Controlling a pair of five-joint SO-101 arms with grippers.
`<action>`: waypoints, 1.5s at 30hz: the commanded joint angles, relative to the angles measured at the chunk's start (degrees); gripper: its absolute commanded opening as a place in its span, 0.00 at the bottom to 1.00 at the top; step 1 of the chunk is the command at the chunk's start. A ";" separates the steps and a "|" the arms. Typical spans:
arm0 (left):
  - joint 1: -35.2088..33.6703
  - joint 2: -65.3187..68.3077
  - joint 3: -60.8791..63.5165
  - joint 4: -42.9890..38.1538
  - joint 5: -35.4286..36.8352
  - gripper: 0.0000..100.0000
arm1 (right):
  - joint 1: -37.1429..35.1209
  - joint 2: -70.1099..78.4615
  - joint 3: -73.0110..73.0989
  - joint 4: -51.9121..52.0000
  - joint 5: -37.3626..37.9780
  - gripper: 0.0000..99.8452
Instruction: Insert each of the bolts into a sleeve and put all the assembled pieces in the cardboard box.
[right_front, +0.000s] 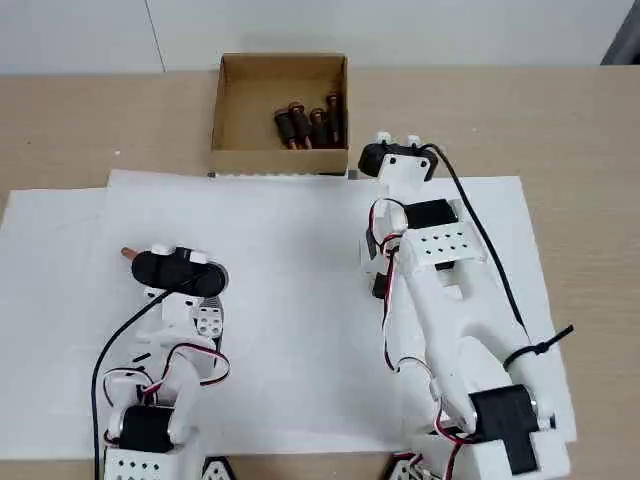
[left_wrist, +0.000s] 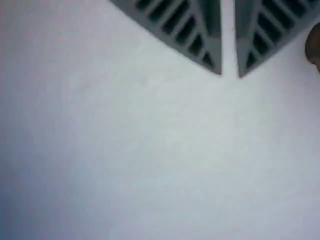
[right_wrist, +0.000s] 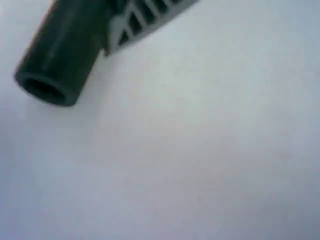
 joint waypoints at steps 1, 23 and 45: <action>0.00 -0.53 -0.13 -0.09 0.18 0.01 | -0.13 -0.75 0.35 -0.57 0.18 0.19; 0.00 -0.53 -0.13 -0.09 0.18 0.01 | -3.30 8.13 0.70 -4.62 -5.89 0.19; 0.00 -0.53 -0.13 -0.09 0.09 0.01 | -3.65 -1.10 0.35 -2.59 -4.48 0.00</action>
